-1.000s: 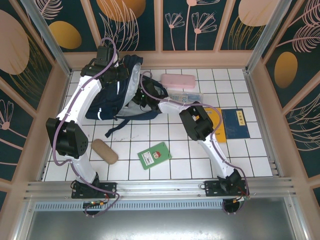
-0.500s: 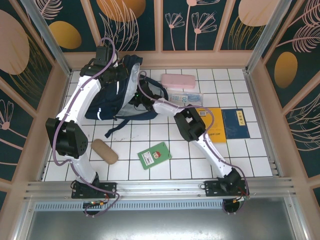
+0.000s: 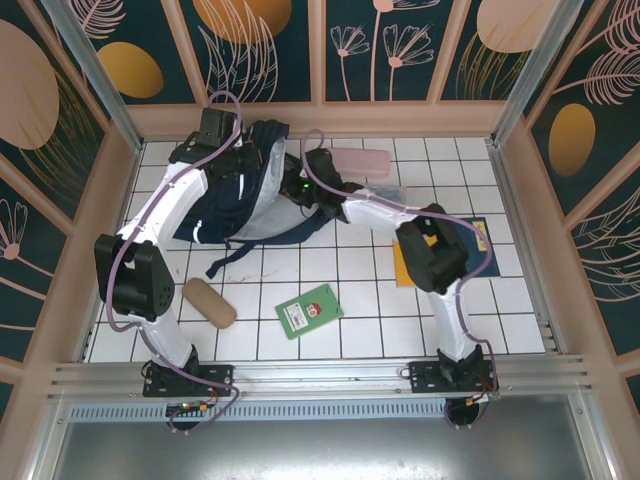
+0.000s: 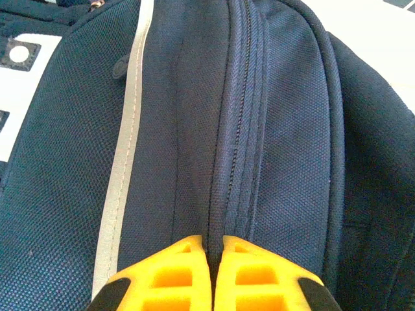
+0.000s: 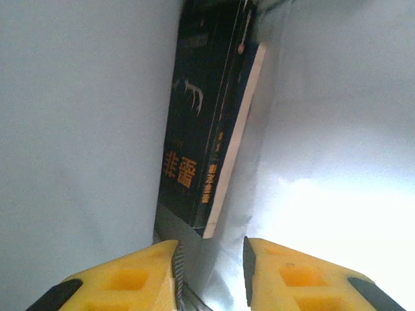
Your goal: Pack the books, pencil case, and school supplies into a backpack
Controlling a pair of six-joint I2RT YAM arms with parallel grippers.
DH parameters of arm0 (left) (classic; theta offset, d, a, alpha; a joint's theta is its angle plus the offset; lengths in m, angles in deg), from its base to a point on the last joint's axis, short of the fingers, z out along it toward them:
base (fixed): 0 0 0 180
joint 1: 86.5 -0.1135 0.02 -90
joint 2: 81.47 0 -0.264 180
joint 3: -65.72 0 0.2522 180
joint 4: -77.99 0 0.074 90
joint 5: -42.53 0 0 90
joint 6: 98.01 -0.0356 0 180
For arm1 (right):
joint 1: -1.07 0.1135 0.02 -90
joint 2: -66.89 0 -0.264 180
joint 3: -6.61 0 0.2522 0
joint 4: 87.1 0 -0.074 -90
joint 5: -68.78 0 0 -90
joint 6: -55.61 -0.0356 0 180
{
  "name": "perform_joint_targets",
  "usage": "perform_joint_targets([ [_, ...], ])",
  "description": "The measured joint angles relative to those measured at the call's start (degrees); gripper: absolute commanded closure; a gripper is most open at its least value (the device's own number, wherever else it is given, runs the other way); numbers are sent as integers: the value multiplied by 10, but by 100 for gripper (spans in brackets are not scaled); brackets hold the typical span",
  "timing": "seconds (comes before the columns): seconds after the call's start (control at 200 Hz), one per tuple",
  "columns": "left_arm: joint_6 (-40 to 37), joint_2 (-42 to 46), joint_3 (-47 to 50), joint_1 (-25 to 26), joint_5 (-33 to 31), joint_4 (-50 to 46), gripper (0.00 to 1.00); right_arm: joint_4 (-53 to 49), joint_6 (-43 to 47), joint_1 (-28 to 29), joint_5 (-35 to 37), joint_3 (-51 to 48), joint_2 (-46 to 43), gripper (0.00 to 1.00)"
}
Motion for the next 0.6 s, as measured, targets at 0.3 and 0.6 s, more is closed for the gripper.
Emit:
perform_joint_targets([
  [0.3, 17, 3, 71, 0, 42, 71, 62, -69, 63, -77, 81, -214, -212, 57],
  [0.6, 65, 3, 118, 31, 69, 139, 49, -145, 110, -186, 155, -367, -388, 42],
])
